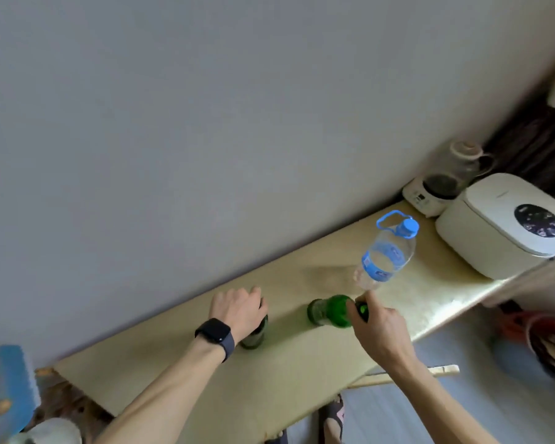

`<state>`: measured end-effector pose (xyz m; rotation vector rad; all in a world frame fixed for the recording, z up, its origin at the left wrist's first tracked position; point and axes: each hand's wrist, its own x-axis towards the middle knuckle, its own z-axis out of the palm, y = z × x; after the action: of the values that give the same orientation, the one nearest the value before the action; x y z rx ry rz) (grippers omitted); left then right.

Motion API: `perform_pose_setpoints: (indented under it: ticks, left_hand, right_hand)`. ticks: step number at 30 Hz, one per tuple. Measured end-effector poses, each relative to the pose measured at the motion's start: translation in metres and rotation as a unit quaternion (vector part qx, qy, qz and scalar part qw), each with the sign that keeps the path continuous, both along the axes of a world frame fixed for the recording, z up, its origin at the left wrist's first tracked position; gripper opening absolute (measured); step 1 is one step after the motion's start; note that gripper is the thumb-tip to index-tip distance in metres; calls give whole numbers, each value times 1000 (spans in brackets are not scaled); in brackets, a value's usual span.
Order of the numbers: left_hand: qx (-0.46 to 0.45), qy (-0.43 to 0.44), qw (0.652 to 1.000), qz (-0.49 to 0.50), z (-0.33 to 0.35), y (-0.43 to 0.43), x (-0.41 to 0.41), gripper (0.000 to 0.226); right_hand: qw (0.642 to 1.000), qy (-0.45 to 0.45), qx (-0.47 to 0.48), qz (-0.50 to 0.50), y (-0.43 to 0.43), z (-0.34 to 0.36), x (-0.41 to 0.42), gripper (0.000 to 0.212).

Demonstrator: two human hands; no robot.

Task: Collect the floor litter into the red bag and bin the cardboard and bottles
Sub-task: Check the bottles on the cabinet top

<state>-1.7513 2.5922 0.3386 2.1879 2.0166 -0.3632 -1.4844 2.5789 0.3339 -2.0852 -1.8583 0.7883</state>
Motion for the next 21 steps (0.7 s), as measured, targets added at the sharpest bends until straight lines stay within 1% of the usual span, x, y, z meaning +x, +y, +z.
perform_pose_setpoints:
  ticks: [3, 7, 9, 11, 13, 17, 19, 21]
  left_hand:
    - [24, -9, 997, -73, 17, 15, 34, 33]
    - [29, -27, 981, -192, 40, 25, 116, 31]
    - [25, -38, 964, -263, 48, 24, 170, 30]
    - [30, -50, 949, -309, 53, 23, 217, 32]
    - [53, -64, 930, -357, 53, 21, 276, 37]
    - [28, -102, 914, -392, 49, 15, 380, 37]
    - [-2, -115, 917, -381, 44, 12, 432, 36]
    - [-26, -108, 924, -367, 36, 13, 479, 37]
  right_hand:
    - [997, -7, -3, -80, -35, 14, 31, 26]
    - [982, -52, 39, -175, -87, 29, 89, 34]
    - [971, -49, 51, -230, -114, 37, 125, 35]
    - [959, -44, 56, -273, -133, 44, 156, 33]
    - [937, -39, 62, -342, -159, 47, 197, 32]
    - [907, -43, 75, -412, -193, 48, 270, 31]
    - [896, -50, 73, -435, -205, 50, 312, 29]
    - [889, -52, 62, -451, -218, 46, 358, 28]
